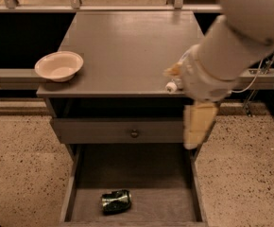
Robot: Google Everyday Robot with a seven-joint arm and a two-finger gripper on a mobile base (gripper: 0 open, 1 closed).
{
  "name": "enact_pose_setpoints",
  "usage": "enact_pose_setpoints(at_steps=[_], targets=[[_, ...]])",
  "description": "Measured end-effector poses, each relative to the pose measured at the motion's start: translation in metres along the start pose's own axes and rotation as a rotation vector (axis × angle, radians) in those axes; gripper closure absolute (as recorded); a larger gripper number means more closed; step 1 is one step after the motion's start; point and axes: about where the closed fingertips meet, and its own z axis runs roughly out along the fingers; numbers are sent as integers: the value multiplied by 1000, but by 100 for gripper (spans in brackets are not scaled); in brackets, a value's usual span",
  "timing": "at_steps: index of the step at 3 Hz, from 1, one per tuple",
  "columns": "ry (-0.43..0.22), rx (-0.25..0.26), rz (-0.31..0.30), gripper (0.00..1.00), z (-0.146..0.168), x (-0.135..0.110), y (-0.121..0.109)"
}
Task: Pick green can from middle drawer and place on counter
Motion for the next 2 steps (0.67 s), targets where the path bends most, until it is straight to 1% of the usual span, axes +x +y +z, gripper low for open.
enact_pose_setpoints(at_steps=[1, 2], targets=[[23, 17, -163, 0, 72, -99, -30], [23, 17, -163, 0, 72, -99, -30]])
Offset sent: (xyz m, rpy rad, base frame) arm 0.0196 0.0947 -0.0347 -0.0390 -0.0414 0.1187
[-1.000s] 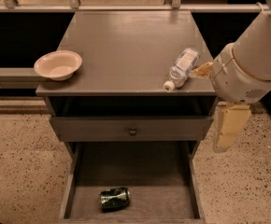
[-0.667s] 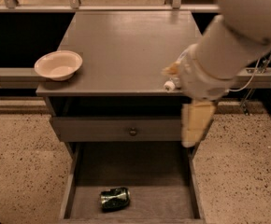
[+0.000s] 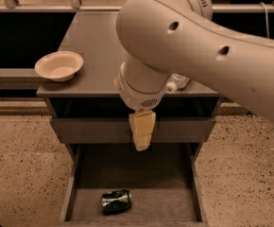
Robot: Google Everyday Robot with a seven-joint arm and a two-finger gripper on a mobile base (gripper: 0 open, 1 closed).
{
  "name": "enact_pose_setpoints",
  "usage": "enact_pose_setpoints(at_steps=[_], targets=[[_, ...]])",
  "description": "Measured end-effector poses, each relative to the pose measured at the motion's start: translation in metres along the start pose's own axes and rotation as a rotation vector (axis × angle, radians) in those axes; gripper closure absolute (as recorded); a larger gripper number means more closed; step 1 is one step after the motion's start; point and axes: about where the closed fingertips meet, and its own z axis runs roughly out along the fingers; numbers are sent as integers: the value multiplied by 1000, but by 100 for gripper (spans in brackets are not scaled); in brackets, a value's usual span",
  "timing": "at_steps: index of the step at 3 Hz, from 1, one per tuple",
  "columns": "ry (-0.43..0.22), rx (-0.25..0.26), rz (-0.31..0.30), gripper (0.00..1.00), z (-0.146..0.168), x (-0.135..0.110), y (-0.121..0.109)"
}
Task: Pick green can from middle drawer and place on counter
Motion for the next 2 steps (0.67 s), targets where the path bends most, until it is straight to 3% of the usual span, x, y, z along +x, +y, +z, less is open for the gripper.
enact_pose_setpoints(at_steps=[1, 2], targets=[[-20, 1, 24, 0, 11, -1, 5], [-26, -25, 59, 0, 52, -3, 25]])
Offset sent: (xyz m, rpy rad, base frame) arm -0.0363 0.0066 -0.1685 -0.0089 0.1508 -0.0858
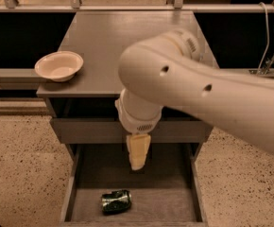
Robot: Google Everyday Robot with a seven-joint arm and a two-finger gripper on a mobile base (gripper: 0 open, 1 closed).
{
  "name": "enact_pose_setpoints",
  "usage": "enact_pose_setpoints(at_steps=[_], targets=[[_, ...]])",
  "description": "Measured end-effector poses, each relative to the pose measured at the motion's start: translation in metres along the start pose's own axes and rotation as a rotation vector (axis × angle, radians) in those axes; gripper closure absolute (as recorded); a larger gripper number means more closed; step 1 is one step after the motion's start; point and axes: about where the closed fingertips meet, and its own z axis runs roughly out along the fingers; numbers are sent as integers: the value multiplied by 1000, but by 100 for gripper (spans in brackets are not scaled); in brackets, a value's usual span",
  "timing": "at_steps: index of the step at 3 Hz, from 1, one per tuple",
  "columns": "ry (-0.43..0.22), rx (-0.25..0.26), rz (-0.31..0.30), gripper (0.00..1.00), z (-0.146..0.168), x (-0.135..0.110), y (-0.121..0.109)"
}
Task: Pick green can from middle drawer and place on counter
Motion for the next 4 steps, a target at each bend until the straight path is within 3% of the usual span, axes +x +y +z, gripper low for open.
enact_pose_setpoints(at_steps=[1, 2, 4], targets=[[-24, -26, 1, 0, 57, 4, 36], [-24, -26, 1, 0, 57, 4, 36], [-39, -87, 14, 0, 147, -2, 74]])
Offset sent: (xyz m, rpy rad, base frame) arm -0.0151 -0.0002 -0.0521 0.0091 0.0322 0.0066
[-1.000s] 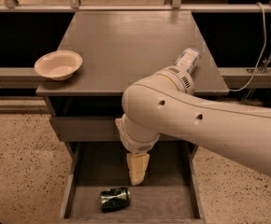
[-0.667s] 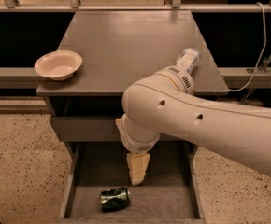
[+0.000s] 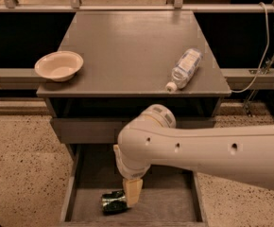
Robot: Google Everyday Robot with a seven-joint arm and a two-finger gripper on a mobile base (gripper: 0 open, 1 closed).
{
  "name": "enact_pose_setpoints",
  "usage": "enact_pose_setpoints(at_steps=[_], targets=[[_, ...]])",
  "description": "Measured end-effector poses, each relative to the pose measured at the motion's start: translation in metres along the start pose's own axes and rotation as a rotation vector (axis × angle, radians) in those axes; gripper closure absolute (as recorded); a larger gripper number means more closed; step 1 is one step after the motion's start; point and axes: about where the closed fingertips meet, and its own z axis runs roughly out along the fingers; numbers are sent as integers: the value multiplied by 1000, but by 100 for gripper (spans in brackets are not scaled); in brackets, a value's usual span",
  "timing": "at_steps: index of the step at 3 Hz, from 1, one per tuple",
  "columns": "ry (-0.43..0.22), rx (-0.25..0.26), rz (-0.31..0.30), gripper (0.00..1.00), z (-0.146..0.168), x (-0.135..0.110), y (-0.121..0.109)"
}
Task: Pick green can from middle drawer and place on counter
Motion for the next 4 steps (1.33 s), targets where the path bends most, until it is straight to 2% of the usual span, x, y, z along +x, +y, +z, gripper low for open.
enact_pose_setpoints(at_steps=[2, 3, 4], targets=[[-137, 40, 80, 0, 93, 5, 27], [-206, 40, 111, 9, 128, 6, 28], [-307, 5, 174, 7, 167, 5, 33]])
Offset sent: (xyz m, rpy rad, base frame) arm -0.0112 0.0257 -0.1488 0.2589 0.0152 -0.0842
